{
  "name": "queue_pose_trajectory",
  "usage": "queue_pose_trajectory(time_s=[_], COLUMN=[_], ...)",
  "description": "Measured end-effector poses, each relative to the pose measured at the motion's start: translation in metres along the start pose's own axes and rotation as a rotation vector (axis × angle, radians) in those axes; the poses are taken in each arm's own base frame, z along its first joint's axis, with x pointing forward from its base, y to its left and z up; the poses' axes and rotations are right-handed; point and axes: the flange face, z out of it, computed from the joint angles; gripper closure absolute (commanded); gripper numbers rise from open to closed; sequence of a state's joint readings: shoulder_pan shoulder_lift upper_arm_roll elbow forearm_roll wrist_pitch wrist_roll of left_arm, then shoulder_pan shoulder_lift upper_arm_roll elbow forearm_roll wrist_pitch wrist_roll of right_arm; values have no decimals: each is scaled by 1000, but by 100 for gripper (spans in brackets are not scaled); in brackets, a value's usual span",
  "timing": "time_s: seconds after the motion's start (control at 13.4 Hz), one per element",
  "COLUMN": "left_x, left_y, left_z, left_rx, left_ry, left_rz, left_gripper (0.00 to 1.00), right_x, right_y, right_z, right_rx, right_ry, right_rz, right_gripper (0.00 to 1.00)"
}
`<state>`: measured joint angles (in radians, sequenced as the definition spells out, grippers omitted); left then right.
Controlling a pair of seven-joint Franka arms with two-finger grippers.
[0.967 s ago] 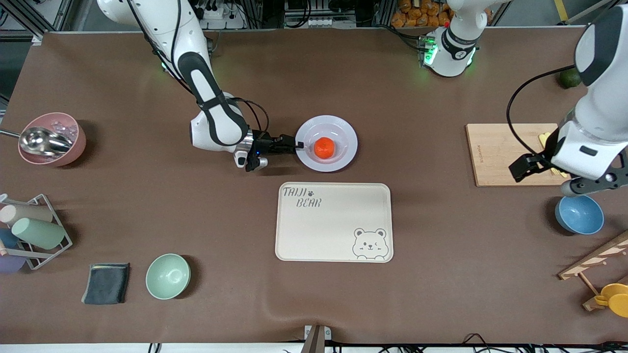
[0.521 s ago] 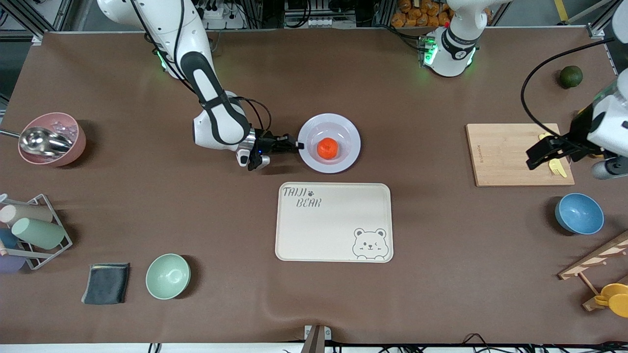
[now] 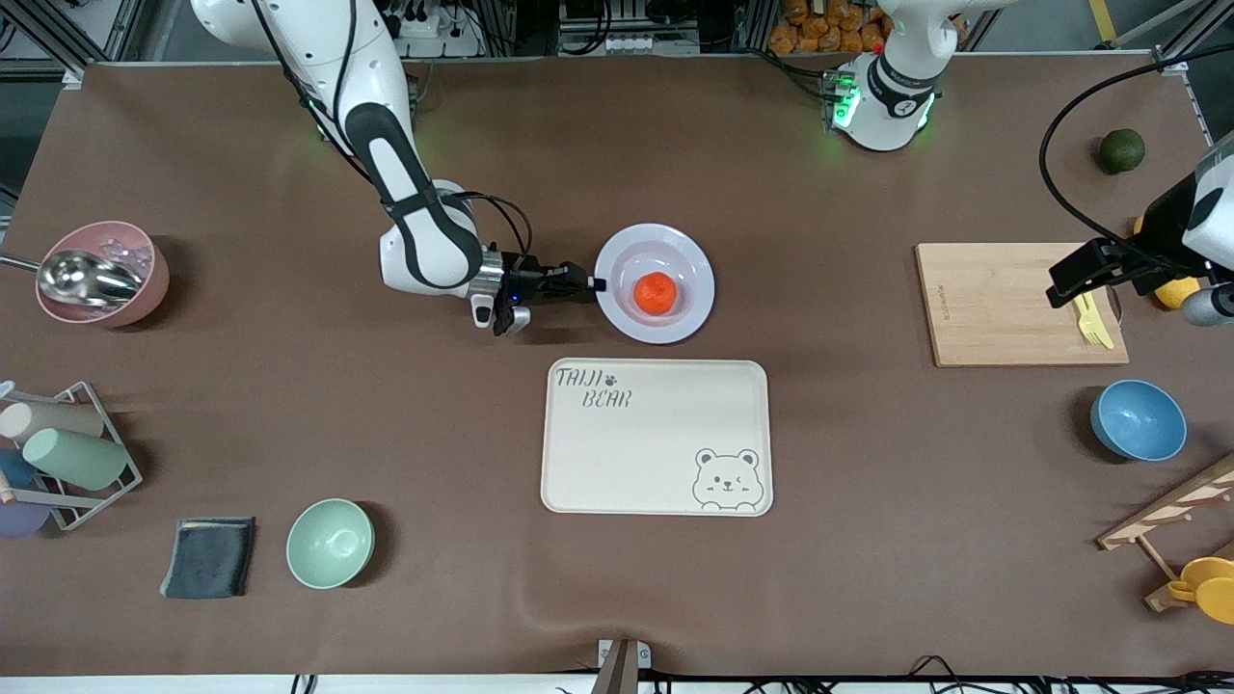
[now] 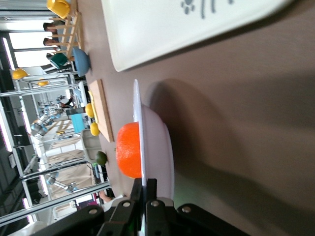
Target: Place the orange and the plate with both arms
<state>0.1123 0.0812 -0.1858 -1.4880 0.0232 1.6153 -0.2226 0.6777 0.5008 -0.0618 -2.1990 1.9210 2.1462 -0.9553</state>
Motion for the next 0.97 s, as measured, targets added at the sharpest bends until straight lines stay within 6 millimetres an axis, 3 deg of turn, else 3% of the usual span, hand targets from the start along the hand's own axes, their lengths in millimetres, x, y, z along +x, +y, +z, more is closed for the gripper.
queue_pose_trajectory(time_s=[0.52,0.97], left_x=[-1,-5], left_y=[0,0], left_z=[0,0], left_rx=[2,7], left_ry=[-9,-28], left_rz=[0,2], left_gripper=[0,0], right_x=[8,63], right_y=[-28,-51], right_z=[3,-34], right_rx=[115,171], right_ry=[68,173], right_rz=[36,63], right_gripper=[100,100])
